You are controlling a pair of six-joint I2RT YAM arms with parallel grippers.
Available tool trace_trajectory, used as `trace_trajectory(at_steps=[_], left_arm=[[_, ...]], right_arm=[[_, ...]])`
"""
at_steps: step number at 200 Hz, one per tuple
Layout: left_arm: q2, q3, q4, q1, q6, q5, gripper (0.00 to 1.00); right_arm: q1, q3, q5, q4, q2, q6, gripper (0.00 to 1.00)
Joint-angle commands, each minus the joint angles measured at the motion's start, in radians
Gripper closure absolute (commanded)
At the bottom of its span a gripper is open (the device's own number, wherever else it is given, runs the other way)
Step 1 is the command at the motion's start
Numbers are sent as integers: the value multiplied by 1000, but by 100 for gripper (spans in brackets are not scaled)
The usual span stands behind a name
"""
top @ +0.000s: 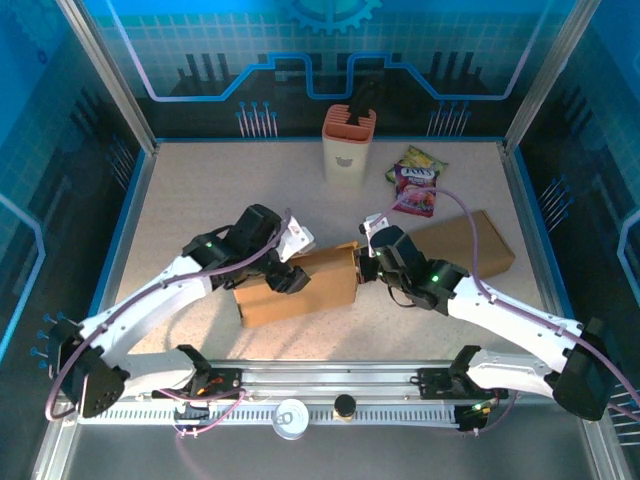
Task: Fold the paper box
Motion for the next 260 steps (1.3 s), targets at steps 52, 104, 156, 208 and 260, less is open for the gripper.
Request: trace_trajectory(at_steps=[52, 104, 156, 208, 260], left_arm=[[12, 2, 46, 25, -47, -3, 34], [-120, 9, 67, 24, -237, -218, 38], [-257, 22, -227, 24, -520, -449, 46], [-336, -11, -332, 24, -561, -430, 38], [-365, -19, -327, 24, -591, -312, 50]], right_arm=[[75, 24, 105, -51, -2, 13, 100], [111, 26, 179, -47, 3, 22, 100], [141, 14, 283, -58, -10, 21, 100], [94, -14, 288, -82, -65, 9, 100], [40, -26, 208, -65, -49, 12, 100]])
